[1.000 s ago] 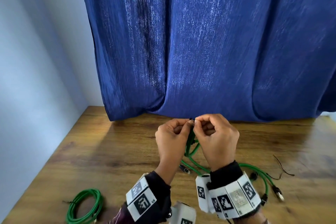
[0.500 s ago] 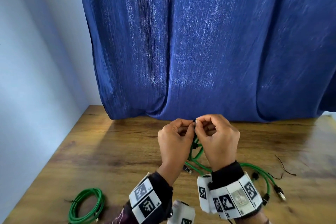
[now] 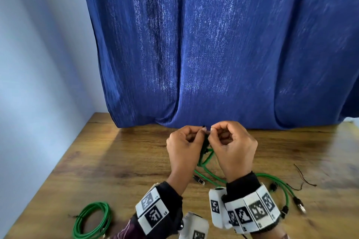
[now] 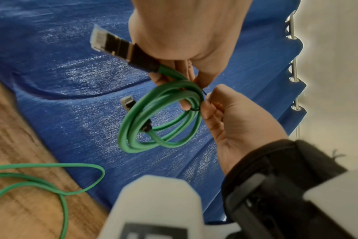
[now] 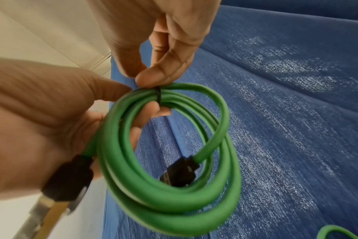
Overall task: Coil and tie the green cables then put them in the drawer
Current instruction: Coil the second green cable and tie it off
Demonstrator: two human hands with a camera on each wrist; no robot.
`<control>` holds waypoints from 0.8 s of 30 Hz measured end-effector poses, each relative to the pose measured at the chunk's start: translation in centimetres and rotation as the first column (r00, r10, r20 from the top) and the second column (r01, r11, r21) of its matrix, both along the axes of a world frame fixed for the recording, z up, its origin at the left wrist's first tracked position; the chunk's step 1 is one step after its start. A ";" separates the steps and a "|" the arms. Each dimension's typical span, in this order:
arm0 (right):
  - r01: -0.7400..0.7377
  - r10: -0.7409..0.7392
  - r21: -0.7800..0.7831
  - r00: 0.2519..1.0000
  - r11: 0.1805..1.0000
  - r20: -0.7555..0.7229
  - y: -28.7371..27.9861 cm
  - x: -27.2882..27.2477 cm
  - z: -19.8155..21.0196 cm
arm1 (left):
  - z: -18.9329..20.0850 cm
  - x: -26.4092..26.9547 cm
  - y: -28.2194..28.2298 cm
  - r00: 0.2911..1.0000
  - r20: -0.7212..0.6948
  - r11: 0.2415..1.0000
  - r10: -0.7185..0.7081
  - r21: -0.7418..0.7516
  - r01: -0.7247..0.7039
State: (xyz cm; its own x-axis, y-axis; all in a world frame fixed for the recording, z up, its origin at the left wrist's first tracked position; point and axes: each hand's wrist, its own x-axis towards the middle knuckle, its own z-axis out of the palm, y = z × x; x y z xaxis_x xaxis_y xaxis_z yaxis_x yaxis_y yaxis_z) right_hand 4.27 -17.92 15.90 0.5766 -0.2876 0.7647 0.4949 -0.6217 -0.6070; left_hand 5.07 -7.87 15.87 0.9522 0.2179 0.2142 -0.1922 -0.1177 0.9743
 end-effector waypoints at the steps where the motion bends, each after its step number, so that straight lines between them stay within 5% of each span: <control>1: -0.003 0.003 -0.009 1.000 1.000 -0.006 0.0 0.1 0.0 | 0.0 0.1 0.0 1.000 -0.007 1.000 0.000 -0.004 0.000; 24: -0.013 0.012 -0.056 1.000 0.998 -0.016 0.1 0.6 0.3 | 0.1 0.2 0.3 1.000 0.015 1.000 -0.014 -0.019 0.014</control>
